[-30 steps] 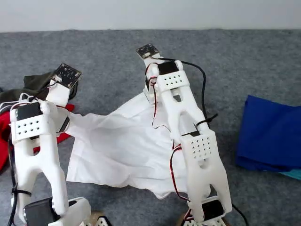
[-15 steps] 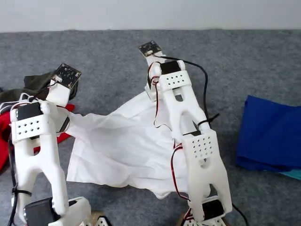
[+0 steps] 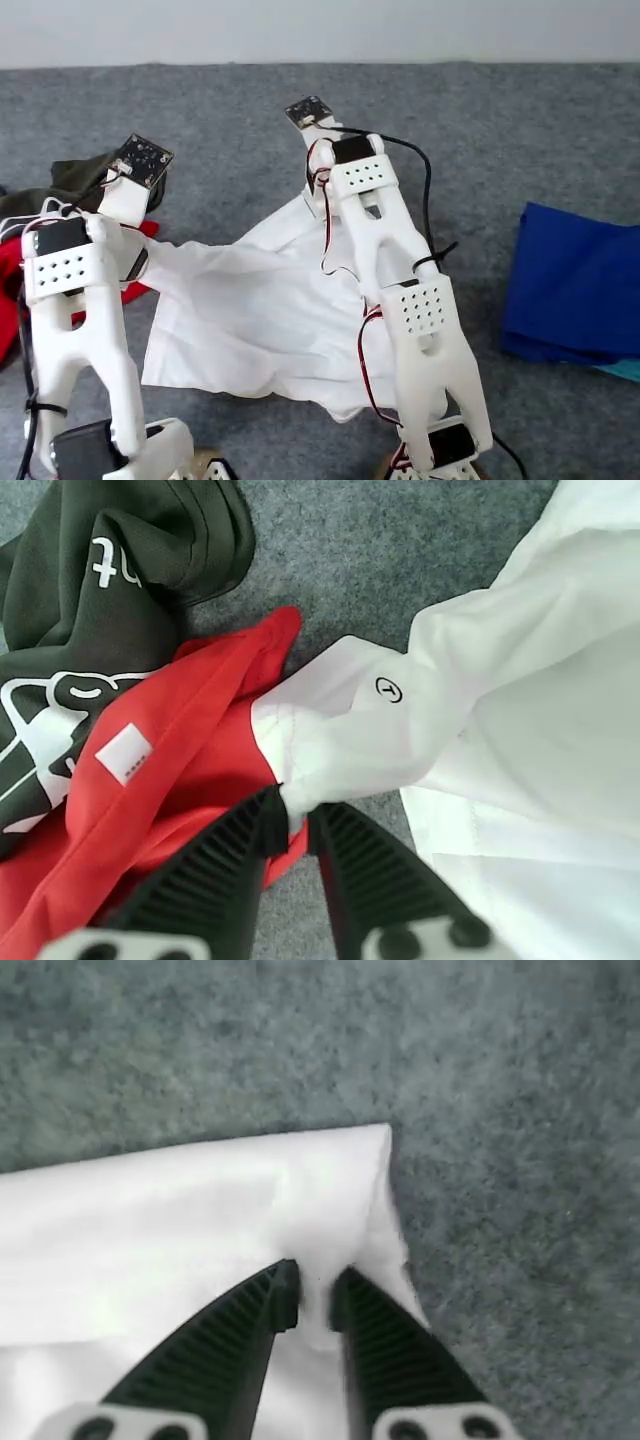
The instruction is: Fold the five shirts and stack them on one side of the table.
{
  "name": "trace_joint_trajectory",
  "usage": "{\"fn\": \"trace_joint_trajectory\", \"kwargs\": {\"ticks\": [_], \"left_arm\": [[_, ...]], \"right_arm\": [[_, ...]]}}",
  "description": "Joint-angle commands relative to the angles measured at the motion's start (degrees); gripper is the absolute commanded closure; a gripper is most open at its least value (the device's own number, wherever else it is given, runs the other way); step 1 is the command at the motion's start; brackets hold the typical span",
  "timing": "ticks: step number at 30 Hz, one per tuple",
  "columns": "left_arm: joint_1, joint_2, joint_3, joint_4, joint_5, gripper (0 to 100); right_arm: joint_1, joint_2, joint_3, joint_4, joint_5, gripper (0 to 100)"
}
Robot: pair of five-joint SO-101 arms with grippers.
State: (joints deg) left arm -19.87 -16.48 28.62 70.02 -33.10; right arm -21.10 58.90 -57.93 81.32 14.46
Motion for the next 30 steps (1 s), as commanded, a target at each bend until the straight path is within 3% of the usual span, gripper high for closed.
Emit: {"fn": "trace_joint_trajectory", "kwargs": {"ticks": [1,8,15,25,30], "left_arm": [[0.1,-0.4,-0.2,0.4,-0.4,99],[0.1,-0.4,-1.9,-1.8,0.1,99],[0.2,0.2,-8.7,-9.6,7.2,99],[4.5,9.4,-11.5,-28.0,7.3,99],[4.7,22.2,-23.3,-28.8,7.3,99]], "right_arm": [[-1.0,-1.4,-4.0,0.7,4.4,98.9],[3.2,-1.1,-17.1,8.4,7.0,98.8],[9.6,-0.9,-29.1,10.2,7.0,98.8],[16.2,-0.7,-31.7,0.9,6.9,98.8],[17.2,-0.7,-31.7,-2.9,7.0,98.8]]}}
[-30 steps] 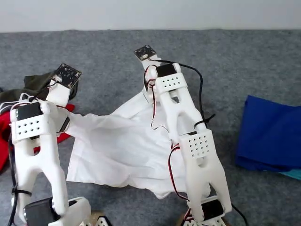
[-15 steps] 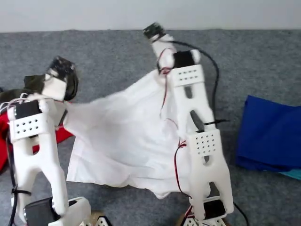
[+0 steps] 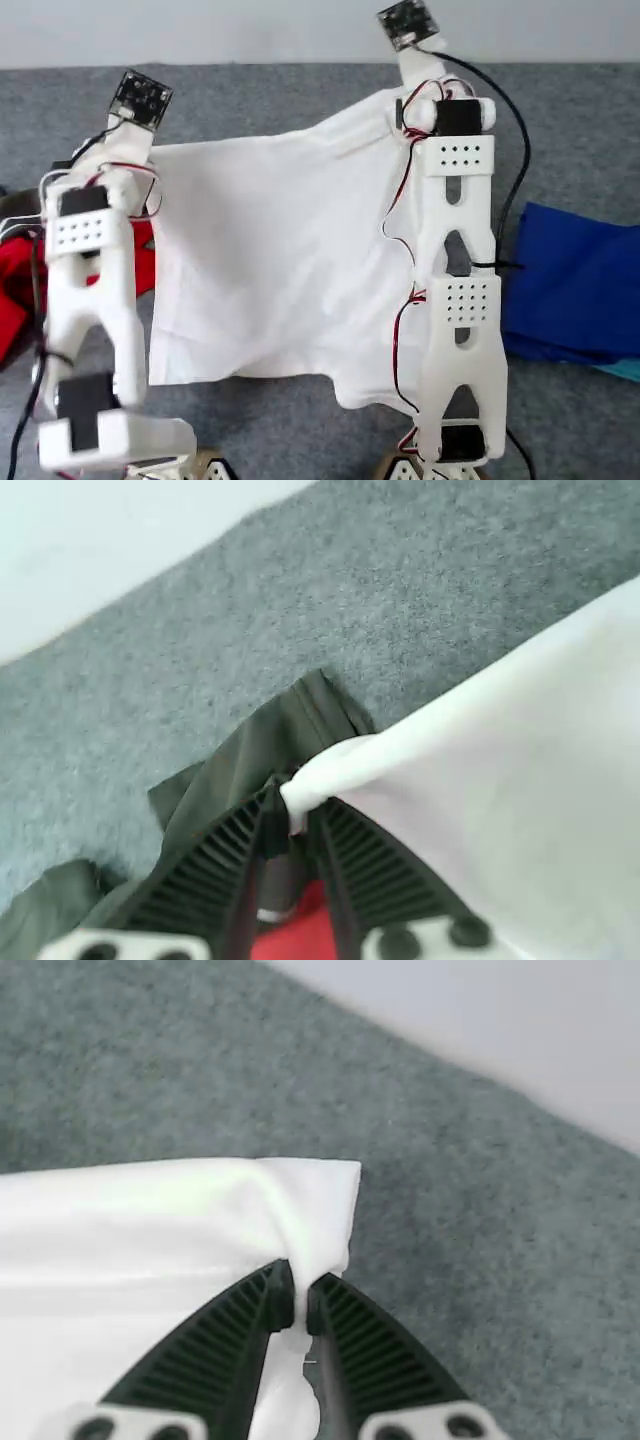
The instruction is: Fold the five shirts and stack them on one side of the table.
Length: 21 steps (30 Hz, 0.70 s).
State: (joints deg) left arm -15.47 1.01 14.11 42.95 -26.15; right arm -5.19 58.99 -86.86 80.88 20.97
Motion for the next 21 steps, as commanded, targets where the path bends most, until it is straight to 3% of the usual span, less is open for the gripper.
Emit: {"fn": "trace_joint_trajectory", "kwargs": {"ticks": [1,14,21], "left_arm": [[0.3,7.1,-11.8,-1.2,0.3,99],[3.0,32.5,-55.3,12.0,0.3,99],[4.3,42.4,-71.4,23.5,-0.6,99]], "right_arm": [[1.3,-0.7,-2.8,-2.9,0.5,98.8],[4.7,-1.4,-3.3,-4.2,0.2,98.8],[2.7,-2.4,-3.3,3.5,0.4,98.8]]}}
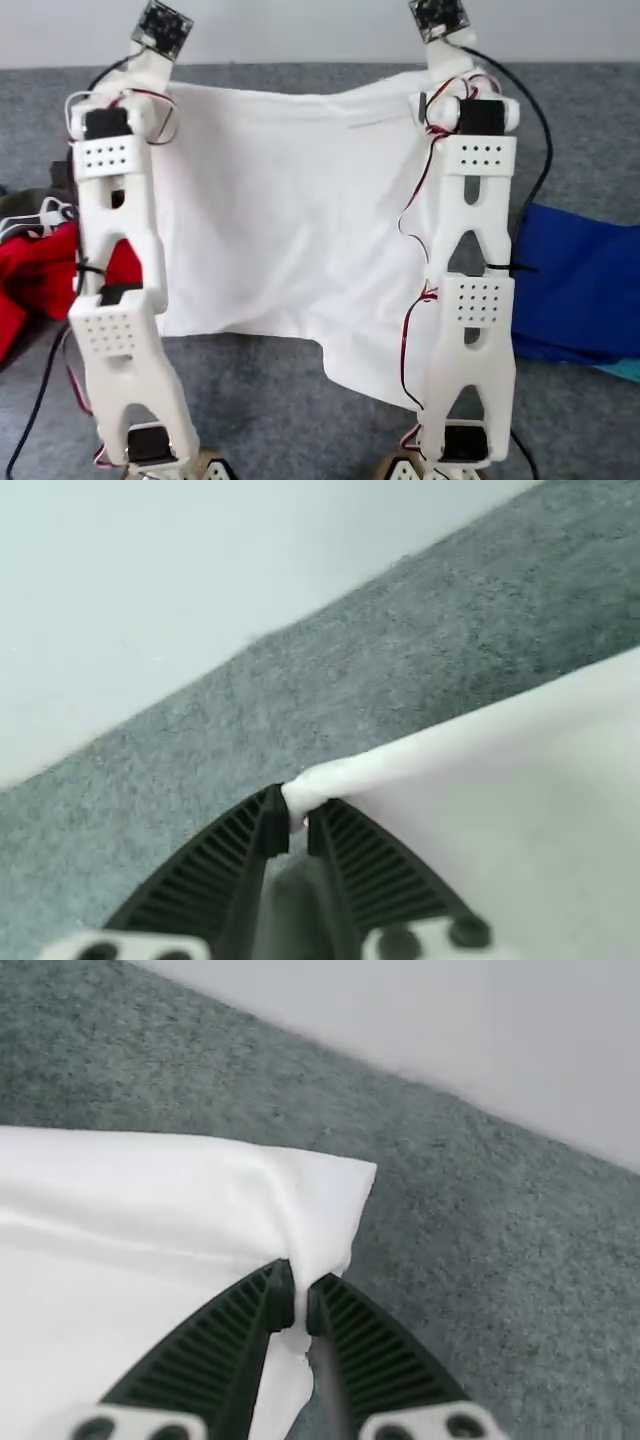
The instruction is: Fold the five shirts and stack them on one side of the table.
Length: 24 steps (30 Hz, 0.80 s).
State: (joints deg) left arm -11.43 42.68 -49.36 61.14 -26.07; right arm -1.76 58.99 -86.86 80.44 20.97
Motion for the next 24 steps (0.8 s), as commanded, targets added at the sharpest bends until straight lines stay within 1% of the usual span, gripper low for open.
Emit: {"fn": "trace_joint_trajectory", "kwargs": {"ticks": [1,4,7,12,17,24], "left_arm": [[0.3,1.7,-9.8,7.9,-2.2,99],[0.3,4.0,-13.8,16.5,-7.0,99],[0.0,5.7,-17.0,24.0,-8.5,99],[-0.2,7.6,-20.5,33.3,-10.1,99],[-0.1,8.2,-22.2,39.3,-10.1,99],[-1.8,7.7,-21.8,39.6,-11.6,99]], "right_arm": [[-1.4,-3.0,-3.2,6.5,0.5,98.8],[-2.9,-4.9,-3.2,14.4,0.5,98.7],[-3.9,-6.8,-3.3,21.8,0.5,98.5],[-4.2,-12.3,3.0,22.5,0.5,98.5],[-5.5,-24.1,21.8,22.5,0.4,98.4],[-6.4,-44.4,51.3,22.5,0.5,98.4]]}}
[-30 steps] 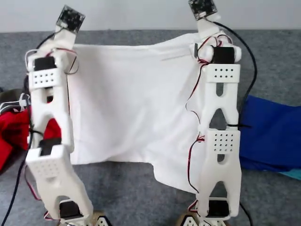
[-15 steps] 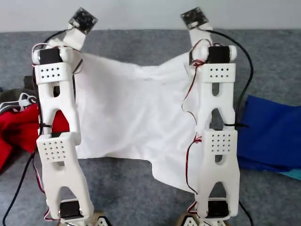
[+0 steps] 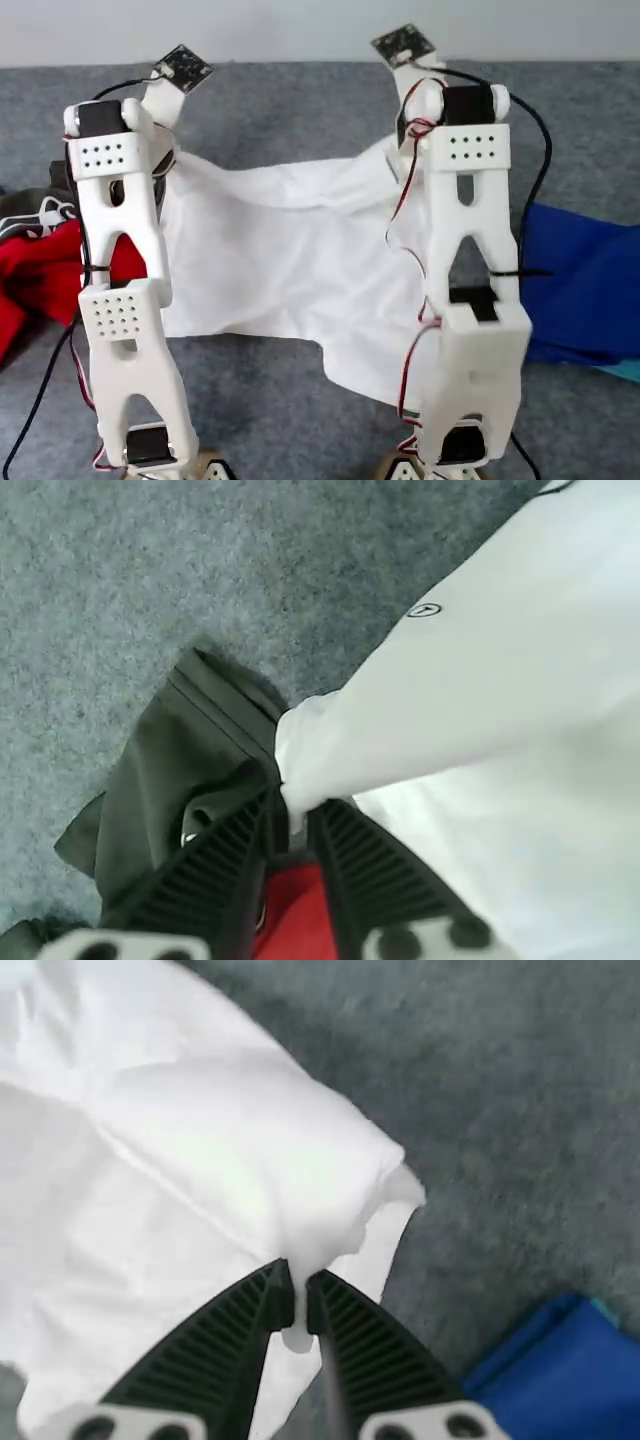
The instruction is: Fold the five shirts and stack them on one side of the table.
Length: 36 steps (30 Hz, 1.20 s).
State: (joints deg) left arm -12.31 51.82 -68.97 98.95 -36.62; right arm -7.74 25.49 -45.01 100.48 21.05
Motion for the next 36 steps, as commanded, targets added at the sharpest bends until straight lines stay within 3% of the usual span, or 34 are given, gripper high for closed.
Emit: {"fn": "trace_joint_trajectory", "kwargs": {"ticks": [1,5,13,20,27,36], "left_arm": [[-1.1,-1.4,-2.1,1.8,-1.1,99],[-1.9,-4.5,4.1,1.8,-2.9,99],[-1.6,-21.6,34.6,1.5,-7.7,99],[-1.8,-29.0,53.0,1.4,-8.1,99],[-4.0,-35.4,63.5,1.4,-8.7,99],[-6.4,-39.7,71.3,1.3,-10.1,99]], "right_arm": [[-0.4,-13.3,12.9,2.4,0.4,98.4],[-0.4,-21.9,24.6,2.4,0.4,98.4],[-0.4,-35.5,45.4,2.4,1.5,98.4],[0.0,-47.8,63.6,2.5,4.0,98.3],[0.1,-56.0,76.4,2.3,6.5,98.3],[4.3,-56.3,78.3,0.6,8.3,98.3]]}}
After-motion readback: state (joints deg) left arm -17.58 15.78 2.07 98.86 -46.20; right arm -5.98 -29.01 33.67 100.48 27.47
